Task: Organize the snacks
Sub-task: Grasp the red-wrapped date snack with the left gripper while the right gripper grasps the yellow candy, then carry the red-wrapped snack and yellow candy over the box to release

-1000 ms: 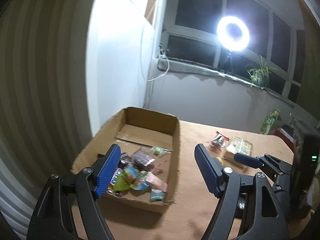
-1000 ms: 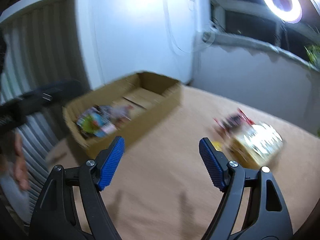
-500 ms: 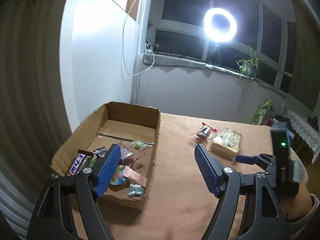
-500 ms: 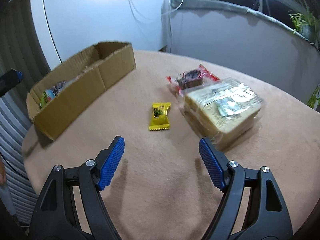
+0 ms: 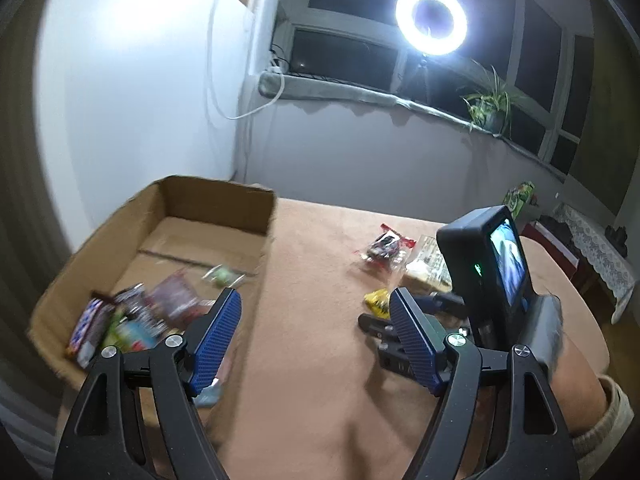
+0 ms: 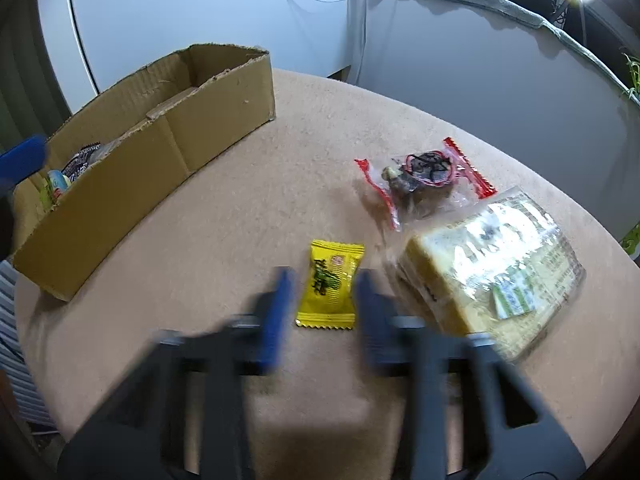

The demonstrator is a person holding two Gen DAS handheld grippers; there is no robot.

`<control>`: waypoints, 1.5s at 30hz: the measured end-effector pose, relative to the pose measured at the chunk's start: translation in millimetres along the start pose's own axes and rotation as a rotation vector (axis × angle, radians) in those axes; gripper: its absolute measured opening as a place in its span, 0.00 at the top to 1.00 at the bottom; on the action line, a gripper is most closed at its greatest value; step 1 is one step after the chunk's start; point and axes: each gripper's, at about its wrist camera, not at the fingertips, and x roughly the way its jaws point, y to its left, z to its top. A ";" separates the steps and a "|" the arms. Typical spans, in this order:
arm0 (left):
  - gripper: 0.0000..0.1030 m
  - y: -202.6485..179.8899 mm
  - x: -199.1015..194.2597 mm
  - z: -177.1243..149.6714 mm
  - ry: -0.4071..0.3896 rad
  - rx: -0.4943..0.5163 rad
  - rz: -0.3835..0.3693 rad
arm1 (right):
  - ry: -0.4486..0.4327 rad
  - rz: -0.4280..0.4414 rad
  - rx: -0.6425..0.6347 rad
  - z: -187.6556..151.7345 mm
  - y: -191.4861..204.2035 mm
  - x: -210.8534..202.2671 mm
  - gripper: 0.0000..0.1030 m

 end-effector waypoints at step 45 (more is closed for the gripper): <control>0.64 -54.8 62.3 -15.2 0.086 0.059 -0.133 | -0.147 0.079 0.191 -85.8 -72.7 -65.4 0.77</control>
